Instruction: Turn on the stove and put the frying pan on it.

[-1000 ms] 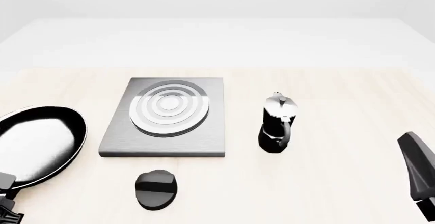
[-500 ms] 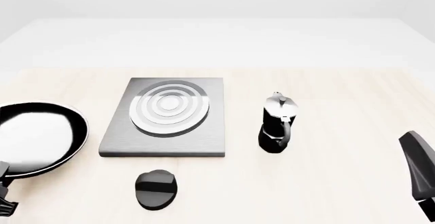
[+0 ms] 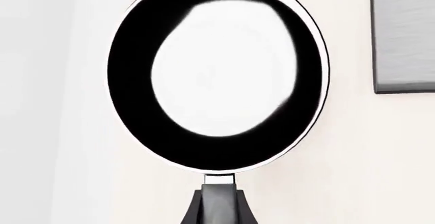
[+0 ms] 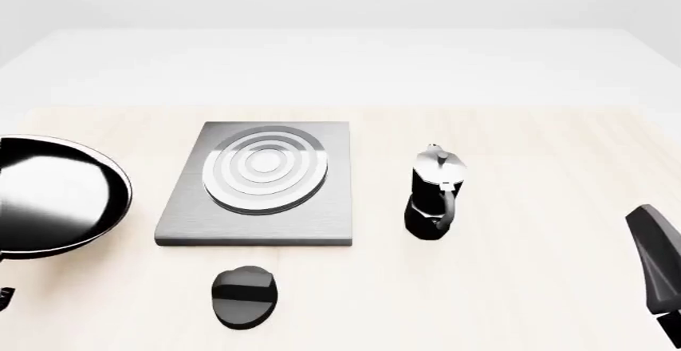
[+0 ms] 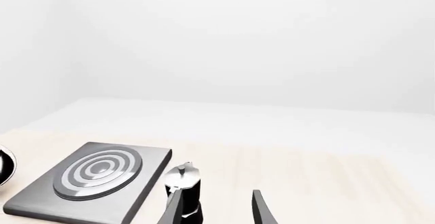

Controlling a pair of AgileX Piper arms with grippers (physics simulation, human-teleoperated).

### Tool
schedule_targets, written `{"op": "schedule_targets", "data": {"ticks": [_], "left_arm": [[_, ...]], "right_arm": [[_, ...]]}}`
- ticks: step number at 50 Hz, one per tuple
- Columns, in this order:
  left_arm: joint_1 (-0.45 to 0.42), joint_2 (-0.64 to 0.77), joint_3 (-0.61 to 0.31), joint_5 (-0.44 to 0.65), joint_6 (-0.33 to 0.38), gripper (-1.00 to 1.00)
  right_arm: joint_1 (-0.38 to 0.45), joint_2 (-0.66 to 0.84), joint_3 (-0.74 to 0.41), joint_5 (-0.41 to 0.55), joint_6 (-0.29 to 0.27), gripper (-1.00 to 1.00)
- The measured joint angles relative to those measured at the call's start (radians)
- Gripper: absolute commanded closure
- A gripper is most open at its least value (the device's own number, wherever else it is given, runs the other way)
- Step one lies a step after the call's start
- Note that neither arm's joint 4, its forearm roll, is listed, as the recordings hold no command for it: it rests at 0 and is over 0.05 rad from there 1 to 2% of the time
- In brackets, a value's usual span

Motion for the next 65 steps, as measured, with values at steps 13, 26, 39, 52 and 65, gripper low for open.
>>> {"op": "schedule_targets", "data": {"ticks": [13, 26, 39, 52, 65], "left_arm": [[-0.055, -0.058, -0.070, 0.087, -0.052, 1.00], [-0.140, -0.088, -0.142, 0.151, -0.111, 1.00], [-0.277, -0.094, -0.187, 0.181, -0.195, 1.00], [-0.432, -0.104, -0.237, 0.220, -0.282, 1.00], [-0.566, -0.065, -0.253, 0.191, -0.339, 1.00]], "right_arm": [[0.002, 0.000, -0.004, 0.002, -0.001, -1.00], [0.000, 0.000, -0.015, 0.009, -0.002, -1.00], [-0.005, 0.000, -0.038, 0.025, -0.005, -1.00], [-0.016, 0.000, -0.057, 0.040, -0.008, -1.00], [-0.017, 0.000, -0.074, 0.053, -0.011, -1.00]]}}
